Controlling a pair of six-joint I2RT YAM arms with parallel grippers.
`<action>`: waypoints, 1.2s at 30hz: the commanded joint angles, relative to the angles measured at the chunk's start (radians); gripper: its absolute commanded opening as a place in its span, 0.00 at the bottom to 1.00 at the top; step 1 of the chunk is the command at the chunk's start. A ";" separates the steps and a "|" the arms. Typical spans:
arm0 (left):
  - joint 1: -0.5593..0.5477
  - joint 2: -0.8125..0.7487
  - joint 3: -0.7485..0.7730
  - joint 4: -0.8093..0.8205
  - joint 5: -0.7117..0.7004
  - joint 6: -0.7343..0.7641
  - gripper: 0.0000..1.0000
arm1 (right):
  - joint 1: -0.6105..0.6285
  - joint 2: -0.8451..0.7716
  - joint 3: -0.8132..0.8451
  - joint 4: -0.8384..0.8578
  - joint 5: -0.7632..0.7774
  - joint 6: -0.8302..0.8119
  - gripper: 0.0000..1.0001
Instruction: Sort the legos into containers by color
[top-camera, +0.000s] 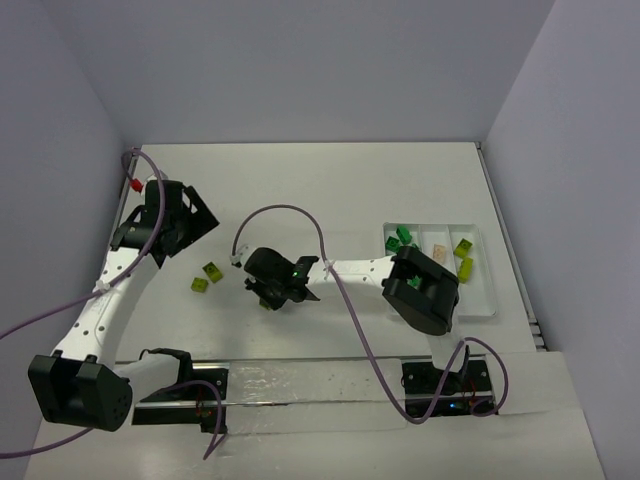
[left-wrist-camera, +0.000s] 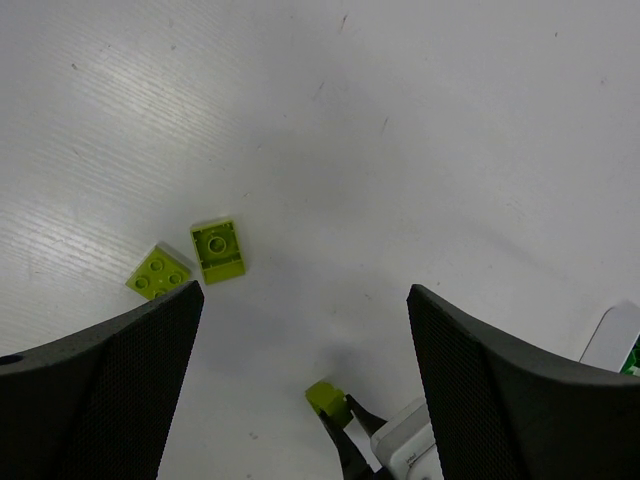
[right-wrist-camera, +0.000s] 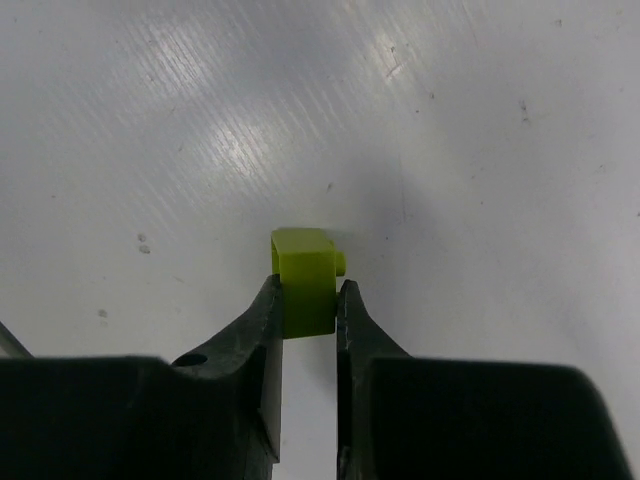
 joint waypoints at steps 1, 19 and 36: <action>0.009 -0.026 0.029 -0.003 0.006 0.021 0.91 | 0.000 -0.080 -0.014 0.052 0.077 0.024 0.03; 0.019 -0.042 0.060 -0.016 0.046 0.038 0.91 | -0.768 -0.863 -0.551 -0.100 0.423 0.475 0.00; 0.020 -0.025 0.053 0.002 0.070 0.050 0.91 | -1.279 -1.090 -0.765 -0.093 0.409 0.616 0.01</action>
